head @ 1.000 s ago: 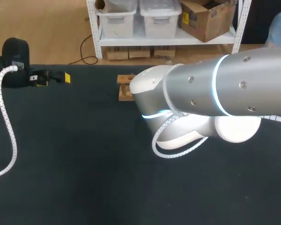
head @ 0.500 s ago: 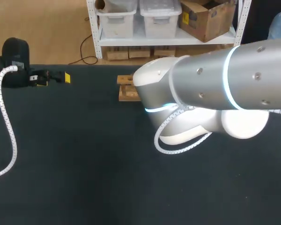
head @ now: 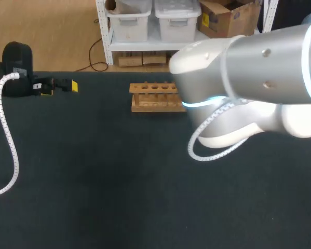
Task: Grasp the test tube, adjust it, and insert it.
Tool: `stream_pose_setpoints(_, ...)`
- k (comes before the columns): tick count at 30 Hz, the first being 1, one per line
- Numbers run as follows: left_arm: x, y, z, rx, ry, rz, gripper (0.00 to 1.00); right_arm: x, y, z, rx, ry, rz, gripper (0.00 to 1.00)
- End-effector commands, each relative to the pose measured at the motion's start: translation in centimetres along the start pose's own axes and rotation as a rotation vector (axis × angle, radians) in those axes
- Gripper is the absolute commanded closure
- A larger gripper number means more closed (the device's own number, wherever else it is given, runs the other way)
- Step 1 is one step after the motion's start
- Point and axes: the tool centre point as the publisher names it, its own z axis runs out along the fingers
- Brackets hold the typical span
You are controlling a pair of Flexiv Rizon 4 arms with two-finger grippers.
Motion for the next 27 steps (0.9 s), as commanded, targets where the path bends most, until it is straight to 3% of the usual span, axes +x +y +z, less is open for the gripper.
stream_pose_setpoints(1,0.0,0.0,0.0,-0.002,0.001,-0.001,0.00,-0.3,-0.7,-0.5,-0.029,0.349,0.000,1.00)
stream_pose_setpoints(16,0.0,0.0,0.0,-0.002,0.001,-0.001,0.00,-0.3,0.4,4.1,0.069,0.354,0.010,1.00)
stream_pose_setpoints(24,0.0,0.0,0.0,-0.002,0.001,-0.001,0.00,0.0,0.1,4.3,0.149,0.345,0.084,1.00)
stream_pose_setpoints(27,0.0,0.0,0.0,-0.002,0.001,-0.001,0.00,0.1,0.1,3.6,0.151,0.385,0.084,1.00)
